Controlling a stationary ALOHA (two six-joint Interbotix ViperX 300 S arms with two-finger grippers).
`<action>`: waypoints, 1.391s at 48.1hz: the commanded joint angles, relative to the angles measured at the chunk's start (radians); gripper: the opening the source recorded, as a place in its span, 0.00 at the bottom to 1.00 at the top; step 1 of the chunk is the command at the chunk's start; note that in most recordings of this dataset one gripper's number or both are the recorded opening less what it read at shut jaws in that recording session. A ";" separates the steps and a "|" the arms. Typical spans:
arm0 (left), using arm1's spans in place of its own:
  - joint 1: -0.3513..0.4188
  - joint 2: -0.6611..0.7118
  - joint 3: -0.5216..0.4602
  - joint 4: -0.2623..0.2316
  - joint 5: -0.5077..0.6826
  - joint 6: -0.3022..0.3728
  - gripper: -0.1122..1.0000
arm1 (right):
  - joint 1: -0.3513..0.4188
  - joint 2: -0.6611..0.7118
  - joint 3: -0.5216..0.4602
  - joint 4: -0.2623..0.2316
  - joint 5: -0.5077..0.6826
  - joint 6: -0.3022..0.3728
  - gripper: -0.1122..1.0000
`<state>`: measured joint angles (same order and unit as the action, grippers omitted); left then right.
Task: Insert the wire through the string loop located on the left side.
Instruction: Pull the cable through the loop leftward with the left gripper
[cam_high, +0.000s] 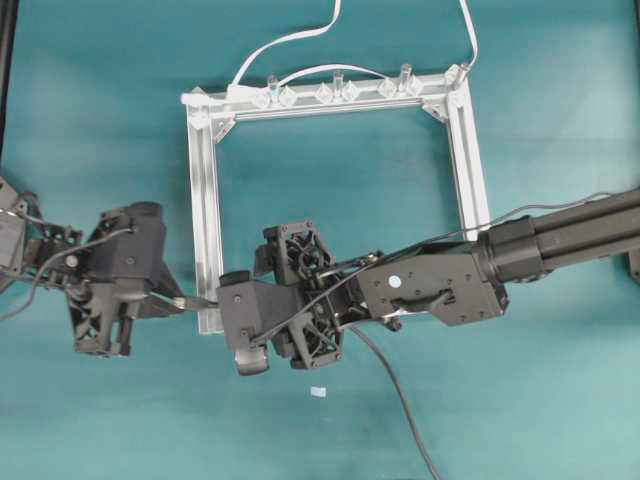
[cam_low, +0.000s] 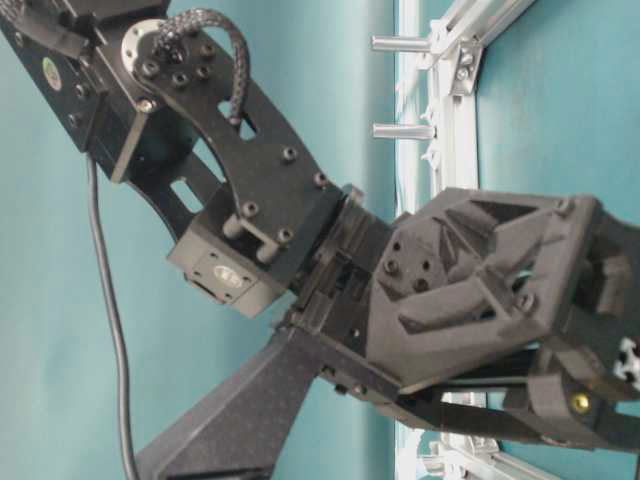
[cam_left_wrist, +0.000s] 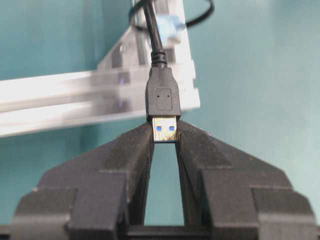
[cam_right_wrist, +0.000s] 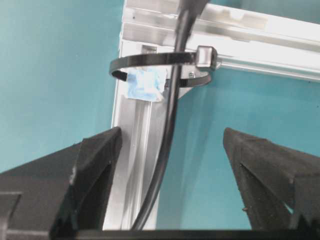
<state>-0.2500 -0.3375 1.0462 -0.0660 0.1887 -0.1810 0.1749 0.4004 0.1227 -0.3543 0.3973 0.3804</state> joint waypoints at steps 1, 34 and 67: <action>-0.003 -0.049 0.008 0.000 0.023 -0.009 0.24 | 0.003 -0.055 -0.009 -0.003 -0.003 0.002 0.85; -0.064 -0.344 0.129 0.000 0.250 -0.121 0.24 | 0.002 -0.058 -0.009 -0.003 0.009 -0.002 0.84; -0.080 -0.373 0.156 0.000 0.249 -0.123 0.24 | 0.003 -0.058 -0.009 -0.002 0.009 -0.002 0.84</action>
<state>-0.3237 -0.7102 1.2118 -0.0660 0.4464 -0.2961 0.1749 0.3912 0.1227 -0.3543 0.4096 0.3804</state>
